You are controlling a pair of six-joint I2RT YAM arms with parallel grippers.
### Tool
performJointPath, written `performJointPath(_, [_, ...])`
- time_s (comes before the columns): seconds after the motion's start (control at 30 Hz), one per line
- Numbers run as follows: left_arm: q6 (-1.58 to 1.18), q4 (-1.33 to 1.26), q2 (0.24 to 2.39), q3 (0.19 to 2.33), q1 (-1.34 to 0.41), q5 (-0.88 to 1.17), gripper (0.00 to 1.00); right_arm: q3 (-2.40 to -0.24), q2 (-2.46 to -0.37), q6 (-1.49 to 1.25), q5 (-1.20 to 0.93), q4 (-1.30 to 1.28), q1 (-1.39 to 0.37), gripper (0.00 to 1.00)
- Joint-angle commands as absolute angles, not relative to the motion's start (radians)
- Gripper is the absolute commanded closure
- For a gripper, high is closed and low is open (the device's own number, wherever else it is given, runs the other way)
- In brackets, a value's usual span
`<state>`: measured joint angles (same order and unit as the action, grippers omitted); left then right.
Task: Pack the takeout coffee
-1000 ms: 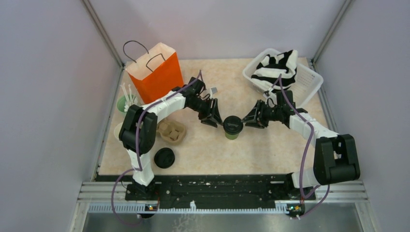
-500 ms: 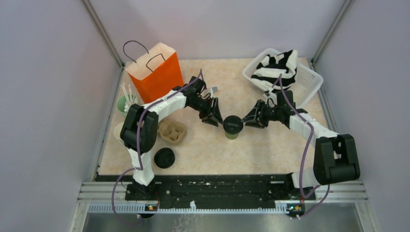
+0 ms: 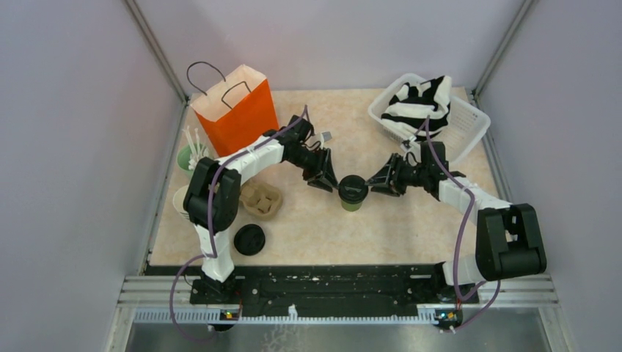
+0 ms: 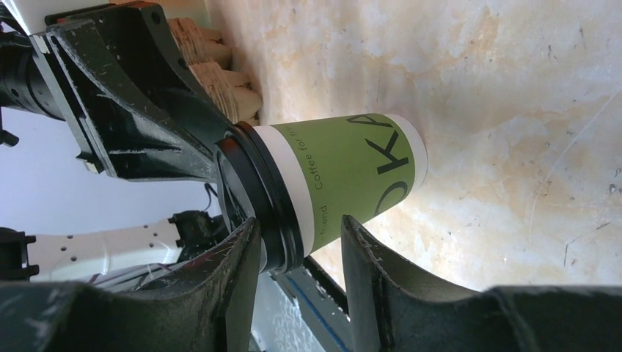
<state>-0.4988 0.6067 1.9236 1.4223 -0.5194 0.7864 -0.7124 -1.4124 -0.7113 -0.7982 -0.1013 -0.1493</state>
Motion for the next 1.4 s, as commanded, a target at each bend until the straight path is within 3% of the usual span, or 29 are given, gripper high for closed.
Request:
performJointPath(0.0, [-0.450, 0.683, 1.984, 1.388, -0.555, 0.572, 0.61, -0.644, -1.459, -0.662, -0.654, -0.190, -0.161, 0.57])
performJointPath(0.23, [-0.420, 0.701, 1.994, 1.301, -0.569, 0.447, 0.64, -0.629, -1.469, -0.657, -0.645, -0.205, -0.161, 0.57])
performJointPath(0.37, [-0.395, 0.745, 1.971, 1.367, -0.567, 0.446, 0.63, -0.724, -1.422, -0.652, -0.684, -0.257, -0.160, 0.57])
performJointPath(0.57, [-0.407, 0.790, 1.933, 1.508, -0.566, 0.553, 0.51, -0.844, -1.387, -0.660, -0.739, -0.308, -0.161, 0.49])
performJointPath(0.83, [-0.401, 0.851, 1.883, 1.562, -0.563, 0.539, 0.43, -0.906, -1.375, -0.645, -0.752, -0.356, -0.160, 0.34])
performJointPath(1.1, [-0.368, 0.863, 1.870, 1.637, -0.555, 0.568, 0.21, -0.885, -1.353, -0.588, -0.781, -0.425, -0.168, 0.16])
performJointPath(1.23, [-0.359, 0.812, 1.911, 1.715, -0.551, 0.614, 0.09, -0.847, -1.353, -0.609, -0.798, -0.404, -0.203, 0.14])
performJointPath(1.37, [-0.393, 0.681, 1.970, 1.732, -0.552, 0.760, 0.11, -0.769, -1.319, -0.715, -0.835, -0.269, -0.205, 0.19])
